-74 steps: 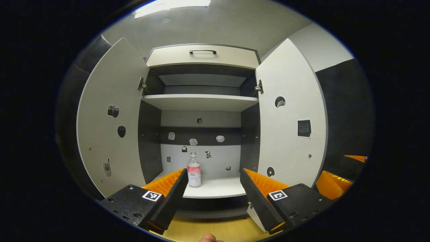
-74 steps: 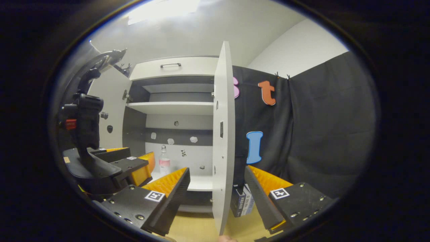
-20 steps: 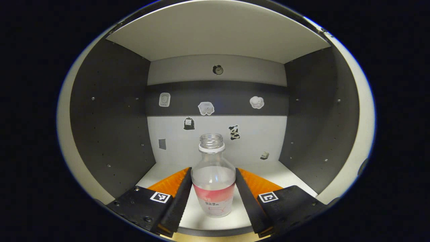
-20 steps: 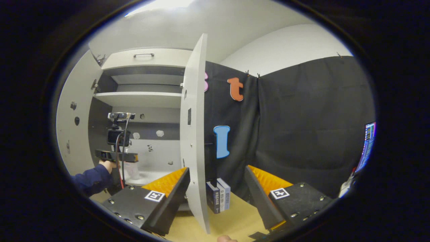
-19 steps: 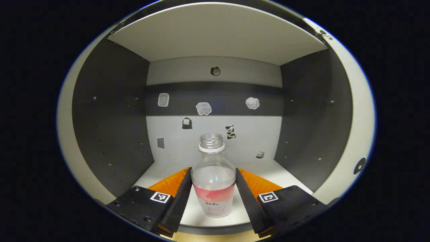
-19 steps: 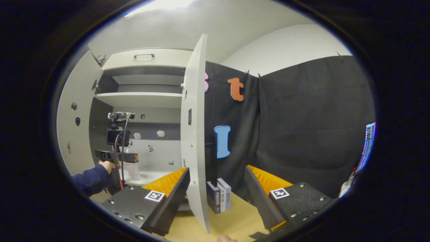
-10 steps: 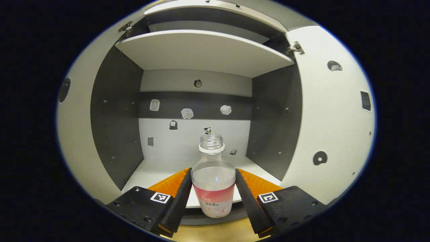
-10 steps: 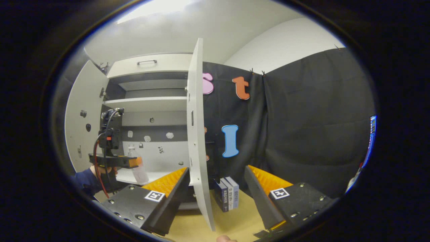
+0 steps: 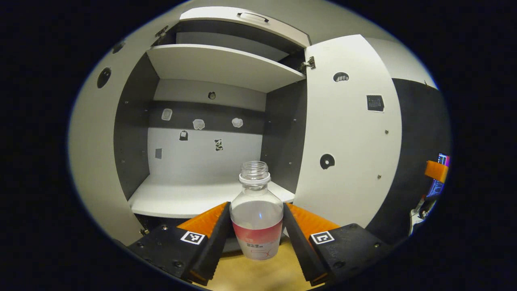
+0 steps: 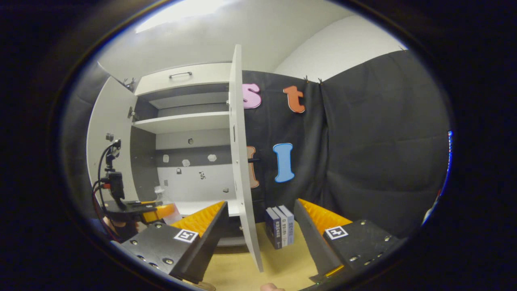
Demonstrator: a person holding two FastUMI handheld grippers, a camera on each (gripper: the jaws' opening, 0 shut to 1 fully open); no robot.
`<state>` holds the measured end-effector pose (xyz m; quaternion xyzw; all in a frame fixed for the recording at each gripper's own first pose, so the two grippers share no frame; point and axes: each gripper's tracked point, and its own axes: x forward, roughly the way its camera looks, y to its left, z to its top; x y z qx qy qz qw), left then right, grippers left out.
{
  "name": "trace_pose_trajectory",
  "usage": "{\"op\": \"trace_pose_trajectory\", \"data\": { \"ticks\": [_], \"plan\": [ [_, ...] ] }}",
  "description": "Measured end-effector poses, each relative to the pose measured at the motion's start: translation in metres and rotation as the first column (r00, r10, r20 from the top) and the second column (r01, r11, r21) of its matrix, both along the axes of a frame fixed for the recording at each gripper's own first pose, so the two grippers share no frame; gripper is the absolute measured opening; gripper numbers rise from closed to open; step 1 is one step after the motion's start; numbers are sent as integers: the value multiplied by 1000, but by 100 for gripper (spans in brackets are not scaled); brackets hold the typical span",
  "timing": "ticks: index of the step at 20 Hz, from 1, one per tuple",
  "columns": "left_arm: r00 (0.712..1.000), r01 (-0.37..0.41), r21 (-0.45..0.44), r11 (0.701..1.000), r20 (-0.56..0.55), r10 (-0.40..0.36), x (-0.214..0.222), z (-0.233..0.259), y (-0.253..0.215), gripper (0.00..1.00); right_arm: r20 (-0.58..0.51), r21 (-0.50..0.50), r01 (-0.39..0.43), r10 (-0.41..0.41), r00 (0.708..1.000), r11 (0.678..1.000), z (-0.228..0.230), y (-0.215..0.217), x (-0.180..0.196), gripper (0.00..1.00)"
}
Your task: Grasp the bottle in the cabinet with the left hand and place it on the coaster, then close the right door with the right hand and the left door with the left hand.
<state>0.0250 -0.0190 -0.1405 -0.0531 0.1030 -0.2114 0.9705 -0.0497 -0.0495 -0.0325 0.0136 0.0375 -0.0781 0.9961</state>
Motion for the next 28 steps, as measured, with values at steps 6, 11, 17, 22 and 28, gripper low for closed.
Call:
{"op": "trace_pose_trajectory", "data": {
  "ticks": [6, 11, 17, 22, 28],
  "plan": [
    [999, -34, 26, 999, -22, 34, -51, -48, 16, 80, -30, -10, -21, 21, 999, 1000, -5, 1, 2, 98],
    [994, -89, -15, 996, -65, 88, -87, -92, 31, 81, -40, -32, -54, 52, 998, 998, -4, 8, 10, 99],
    [977, -147, 9, 989, -153, 147, -128, -159, 47, 81, -30, -69, -67, 65, 997, 995, -1, 8, 11, 98],
    [958, -124, 86, 988, -250, 142, -155, -213, 47, 82, -42, -71, -64, 61, 997, 995, -3, 8, 12, 99],
    [936, -97, 95, 991, -329, 123, -167, -257, 38, 82, -62, -73, -47, 43, 997, 996, -10, 3, 8, 98]
  ]
}}
